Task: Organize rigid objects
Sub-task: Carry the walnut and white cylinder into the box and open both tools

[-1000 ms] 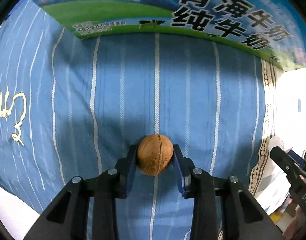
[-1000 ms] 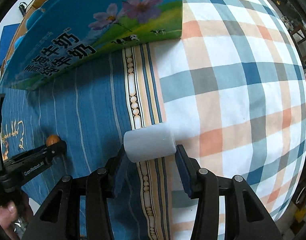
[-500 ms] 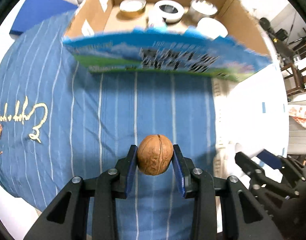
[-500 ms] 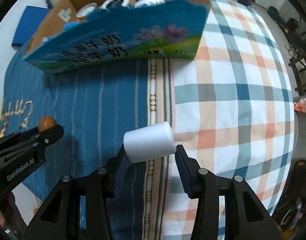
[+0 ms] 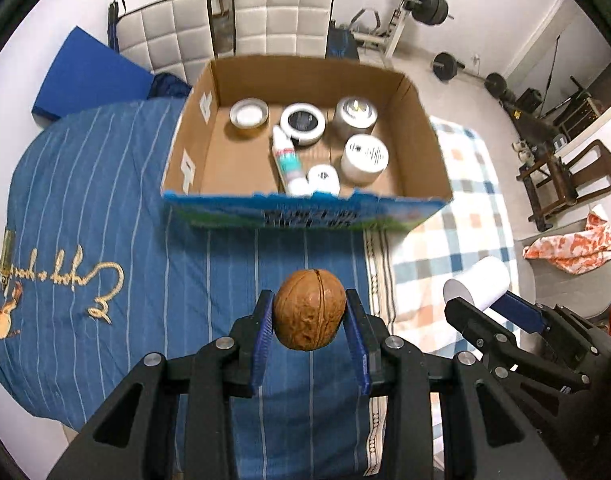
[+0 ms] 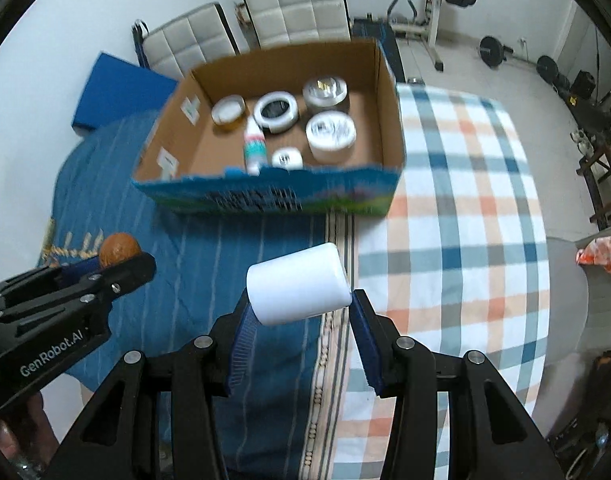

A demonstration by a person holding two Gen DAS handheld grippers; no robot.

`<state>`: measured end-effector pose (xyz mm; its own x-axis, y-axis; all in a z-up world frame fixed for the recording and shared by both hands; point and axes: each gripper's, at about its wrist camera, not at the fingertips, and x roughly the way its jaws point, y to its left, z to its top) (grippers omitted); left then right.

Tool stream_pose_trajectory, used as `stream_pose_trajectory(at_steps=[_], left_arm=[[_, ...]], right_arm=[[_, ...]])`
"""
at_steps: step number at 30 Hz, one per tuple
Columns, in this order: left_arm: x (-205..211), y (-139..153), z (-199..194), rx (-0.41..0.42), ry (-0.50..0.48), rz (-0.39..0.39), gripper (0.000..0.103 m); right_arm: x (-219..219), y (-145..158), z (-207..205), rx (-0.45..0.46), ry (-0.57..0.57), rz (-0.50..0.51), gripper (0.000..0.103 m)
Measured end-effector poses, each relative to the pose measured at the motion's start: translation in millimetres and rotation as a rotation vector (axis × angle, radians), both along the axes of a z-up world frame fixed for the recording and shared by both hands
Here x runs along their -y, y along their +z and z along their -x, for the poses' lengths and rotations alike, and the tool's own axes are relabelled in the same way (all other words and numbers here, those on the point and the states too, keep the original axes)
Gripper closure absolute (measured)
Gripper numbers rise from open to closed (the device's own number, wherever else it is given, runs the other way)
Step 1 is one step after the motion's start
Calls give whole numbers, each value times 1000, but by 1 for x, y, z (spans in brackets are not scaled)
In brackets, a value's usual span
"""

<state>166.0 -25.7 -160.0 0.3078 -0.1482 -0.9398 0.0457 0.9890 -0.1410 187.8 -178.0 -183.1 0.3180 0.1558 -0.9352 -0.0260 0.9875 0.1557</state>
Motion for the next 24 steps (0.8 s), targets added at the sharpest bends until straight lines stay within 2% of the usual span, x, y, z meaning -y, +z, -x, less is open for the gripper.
stream_pose_trajectory(at_steps=[8, 13, 18, 24], left_arm=[[-5, 30, -19, 57, -1, 13, 72], [-14, 34, -45, 50, 9, 46, 71], [-28, 22, -86, 18, 20, 57, 71], [-43, -21, -141, -62, 36, 35, 71]], right_arm=[[-2, 29, -21, 60, -20, -30, 54], [3, 36, -38, 65, -35, -60, 54], [11, 26, -68, 32, -66, -97, 54], [17, -6, -119, -18, -101, -85, 54]])
